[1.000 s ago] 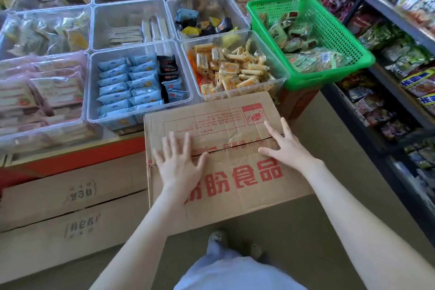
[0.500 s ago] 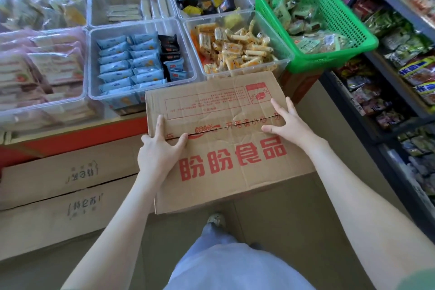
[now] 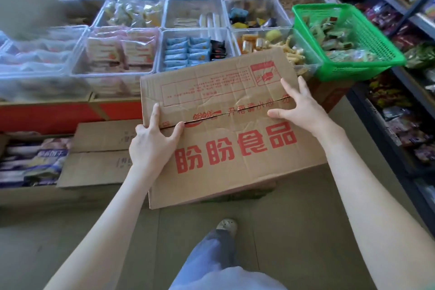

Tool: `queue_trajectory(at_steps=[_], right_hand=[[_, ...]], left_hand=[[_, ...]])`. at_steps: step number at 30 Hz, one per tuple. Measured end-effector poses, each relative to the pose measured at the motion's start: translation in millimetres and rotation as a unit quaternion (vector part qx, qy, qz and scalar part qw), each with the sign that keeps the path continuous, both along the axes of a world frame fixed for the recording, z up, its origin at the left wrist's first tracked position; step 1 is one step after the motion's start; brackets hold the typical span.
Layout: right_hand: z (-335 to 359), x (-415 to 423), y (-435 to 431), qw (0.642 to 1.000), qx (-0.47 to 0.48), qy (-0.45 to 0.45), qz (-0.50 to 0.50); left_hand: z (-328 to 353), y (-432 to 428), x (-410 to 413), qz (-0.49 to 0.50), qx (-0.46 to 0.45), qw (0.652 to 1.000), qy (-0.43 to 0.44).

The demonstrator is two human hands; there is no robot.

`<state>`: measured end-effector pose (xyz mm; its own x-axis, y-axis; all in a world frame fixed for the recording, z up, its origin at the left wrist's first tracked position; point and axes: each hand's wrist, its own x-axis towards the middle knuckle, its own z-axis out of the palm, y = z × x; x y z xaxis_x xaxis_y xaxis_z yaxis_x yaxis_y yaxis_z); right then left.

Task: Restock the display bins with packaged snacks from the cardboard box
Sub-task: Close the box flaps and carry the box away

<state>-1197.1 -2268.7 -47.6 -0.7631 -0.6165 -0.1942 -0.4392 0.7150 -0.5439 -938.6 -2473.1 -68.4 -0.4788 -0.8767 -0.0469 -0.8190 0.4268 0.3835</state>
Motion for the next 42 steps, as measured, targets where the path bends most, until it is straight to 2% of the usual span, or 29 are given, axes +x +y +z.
queue_trajectory(at_steps=[5, 12, 18, 24, 33, 42], right_hand=[[24.2, 33.4, -29.7, 0.997, -0.033, -0.057, 0.03], [0.3, 125.3, -124.5, 0.985, -0.016, -0.098, 0.142], [-15.0, 224.0, -227.0, 0.959, -0.007, -0.128, 0.254], [-41.8, 318.0, -293.6, 0.932, 0.018, -0.137, 0.336], [-57.7, 418.8, -363.7, 0.872, 0.053, -0.063, 0.482], [-76.6, 497.0, -457.7, 0.755, 0.06, -0.01, 0.653]], left_hand=[[35.9, 0.2, 57.0, 0.041, -0.035, 0.999, -0.009], [35.0, -28.9, 179.2, 0.137, -0.031, 0.987, -0.073], [39.7, -69.4, 291.7, 0.247, -0.053, 0.963, -0.097], [22.4, -80.3, 383.4, 0.338, -0.023, 0.935, -0.107], [-19.7, -57.9, 464.7, 0.497, 0.017, 0.864, -0.083], [-32.3, -50.3, 490.2, 0.651, 0.044, 0.756, -0.061]])
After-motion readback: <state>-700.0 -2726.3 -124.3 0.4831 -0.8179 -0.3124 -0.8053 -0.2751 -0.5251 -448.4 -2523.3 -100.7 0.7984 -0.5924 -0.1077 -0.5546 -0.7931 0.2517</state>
